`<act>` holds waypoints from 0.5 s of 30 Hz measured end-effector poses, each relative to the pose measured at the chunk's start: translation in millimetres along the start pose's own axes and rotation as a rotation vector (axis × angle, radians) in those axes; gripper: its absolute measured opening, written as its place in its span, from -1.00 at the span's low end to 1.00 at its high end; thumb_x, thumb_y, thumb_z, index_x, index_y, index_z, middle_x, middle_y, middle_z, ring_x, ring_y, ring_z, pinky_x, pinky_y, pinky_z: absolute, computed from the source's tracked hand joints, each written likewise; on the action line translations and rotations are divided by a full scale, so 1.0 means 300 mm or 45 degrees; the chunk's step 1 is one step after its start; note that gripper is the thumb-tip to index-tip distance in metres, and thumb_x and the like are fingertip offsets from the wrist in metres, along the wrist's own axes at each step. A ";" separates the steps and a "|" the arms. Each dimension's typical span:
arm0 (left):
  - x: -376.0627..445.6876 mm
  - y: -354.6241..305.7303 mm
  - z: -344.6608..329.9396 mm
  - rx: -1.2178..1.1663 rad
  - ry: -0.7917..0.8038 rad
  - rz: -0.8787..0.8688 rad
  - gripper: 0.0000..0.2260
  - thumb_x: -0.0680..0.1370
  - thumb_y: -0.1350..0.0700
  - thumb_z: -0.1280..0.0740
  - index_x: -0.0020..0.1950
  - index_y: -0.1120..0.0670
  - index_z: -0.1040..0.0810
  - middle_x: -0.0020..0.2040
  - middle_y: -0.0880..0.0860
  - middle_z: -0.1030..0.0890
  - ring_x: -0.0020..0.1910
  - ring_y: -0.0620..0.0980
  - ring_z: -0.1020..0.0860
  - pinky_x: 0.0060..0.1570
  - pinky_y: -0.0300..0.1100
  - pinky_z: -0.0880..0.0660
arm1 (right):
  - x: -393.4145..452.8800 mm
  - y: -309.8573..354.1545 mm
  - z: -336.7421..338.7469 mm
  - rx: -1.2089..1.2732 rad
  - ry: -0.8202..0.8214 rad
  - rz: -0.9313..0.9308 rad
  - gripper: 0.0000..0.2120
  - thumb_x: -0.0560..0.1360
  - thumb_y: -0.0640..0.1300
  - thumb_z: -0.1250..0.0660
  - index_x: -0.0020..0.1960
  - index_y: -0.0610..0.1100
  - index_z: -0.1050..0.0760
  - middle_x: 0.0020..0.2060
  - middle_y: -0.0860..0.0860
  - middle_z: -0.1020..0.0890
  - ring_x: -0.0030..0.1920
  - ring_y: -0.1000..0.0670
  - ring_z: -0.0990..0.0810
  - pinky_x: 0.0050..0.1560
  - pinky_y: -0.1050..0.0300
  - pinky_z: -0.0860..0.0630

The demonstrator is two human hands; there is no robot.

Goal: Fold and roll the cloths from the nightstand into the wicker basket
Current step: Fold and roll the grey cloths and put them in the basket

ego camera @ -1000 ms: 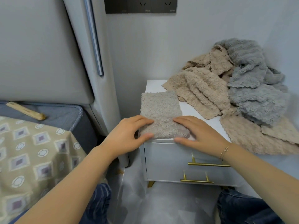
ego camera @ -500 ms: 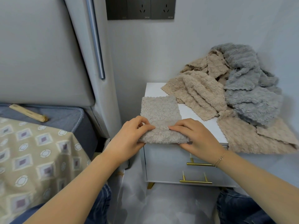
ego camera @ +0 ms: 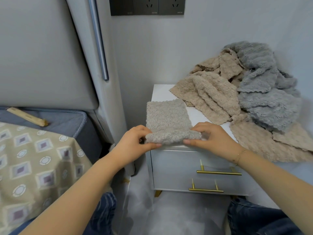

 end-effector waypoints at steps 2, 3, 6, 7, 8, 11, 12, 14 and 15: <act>0.003 0.001 0.004 -0.088 0.012 0.083 -0.81 0.42 -0.02 -0.49 -0.05 0.06 -0.69 -0.02 0.00 -0.60 -0.01 -0.07 -0.57 0.10 -0.12 -0.51 | 0.009 -0.003 0.013 0.161 0.036 -0.131 -0.46 0.29 0.23 -0.45 -0.27 -0.30 -0.51 -0.41 -0.02 -0.41 -0.33 0.02 -0.37 -0.25 0.16 -0.29; 0.006 -0.002 0.006 -0.110 0.020 0.117 -0.75 0.42 -0.07 -0.47 -0.05 0.09 -0.69 -0.05 0.03 -0.61 -0.05 -0.05 -0.58 0.06 -0.11 -0.52 | 0.014 -0.001 0.016 0.218 0.036 -0.175 -0.41 0.30 0.20 -0.45 -0.29 -0.36 -0.41 -0.43 -0.04 -0.32 -0.36 0.04 -0.29 -0.29 0.20 -0.21; 0.013 -0.005 0.012 -0.125 -0.013 0.245 -0.44 0.42 -0.23 -0.38 -0.23 0.31 -0.48 -0.31 0.13 -0.42 -0.32 0.04 -0.39 -0.26 -0.15 -0.36 | 0.037 0.001 0.011 0.307 -0.029 -0.295 -0.44 0.31 0.15 -0.44 -0.33 -0.31 -0.27 -0.50 -0.02 -0.24 -0.44 0.11 -0.18 -0.37 0.31 -0.15; 0.014 -0.013 0.013 -0.125 -0.047 0.291 -0.45 0.45 -0.22 -0.37 -0.31 0.28 -0.35 -0.34 0.13 -0.30 -0.35 0.01 -0.29 -0.32 -0.21 -0.26 | 0.044 0.001 0.005 0.327 -0.044 -0.338 -0.49 0.33 0.13 -0.45 -0.34 -0.26 -0.29 -0.56 0.04 -0.26 -0.48 0.13 -0.18 -0.36 0.30 -0.17; 0.017 -0.017 0.010 -0.121 -0.080 0.328 -0.48 0.49 -0.18 -0.36 -0.36 0.20 -0.27 -0.34 0.11 -0.24 -0.36 -0.02 -0.24 -0.34 -0.22 -0.20 | 0.052 -0.003 -0.002 0.337 -0.066 -0.378 -0.56 0.35 0.10 -0.46 -0.34 -0.20 -0.32 -0.61 0.12 -0.31 -0.52 0.15 -0.23 -0.32 0.29 -0.23; 0.030 -0.019 -0.004 -0.128 -0.144 0.389 -0.46 0.52 -0.15 -0.35 -0.44 0.10 -0.16 -0.40 0.10 -0.21 -0.39 -0.01 -0.21 -0.33 -0.18 -0.18 | 0.067 -0.014 -0.023 0.291 -0.193 -0.464 -0.71 0.36 0.10 -0.49 -0.16 -0.06 -0.47 -0.53 0.13 -0.56 -0.40 0.20 -0.51 -0.14 0.22 -0.43; 0.036 -0.016 -0.010 -0.138 -0.157 0.400 -0.44 0.53 -0.15 -0.35 -0.47 0.08 -0.13 -0.45 0.05 -0.18 -0.44 -0.03 -0.19 -0.35 -0.20 -0.18 | 0.070 -0.016 -0.030 0.276 -0.233 -0.476 -0.69 0.35 0.12 -0.49 -0.12 -0.06 -0.49 -0.47 0.09 -0.60 -0.34 0.14 -0.56 -0.12 0.18 -0.45; 0.046 -0.008 -0.018 -0.169 -0.186 0.439 -0.40 0.52 -0.14 -0.37 -0.51 0.06 -0.09 -0.55 -0.05 -0.11 -0.53 -0.07 -0.12 -0.45 -0.29 -0.15 | 0.073 -0.012 -0.039 0.193 -0.290 -0.469 -0.67 0.35 0.15 -0.49 -0.10 -0.06 -0.49 -0.44 0.03 -0.60 -0.33 0.06 -0.57 -0.15 0.11 -0.46; 0.051 -0.005 -0.020 -0.178 -0.202 0.457 -0.39 0.52 -0.14 -0.37 -0.52 0.06 -0.09 -0.58 -0.07 -0.10 -0.56 -0.07 -0.12 -0.49 -0.33 -0.14 | 0.074 -0.009 -0.040 0.113 -0.301 -0.452 -0.66 0.37 0.16 -0.47 -0.09 -0.06 -0.48 -0.44 0.03 -0.58 -0.33 0.05 -0.55 -0.17 0.10 -0.45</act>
Point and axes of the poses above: each hand's wrist, its own x-axis towards the middle knuckle, its own z-axis out of the back of the hand, y = z × x, the point moved 1 cm from there along x, towards the middle knuckle
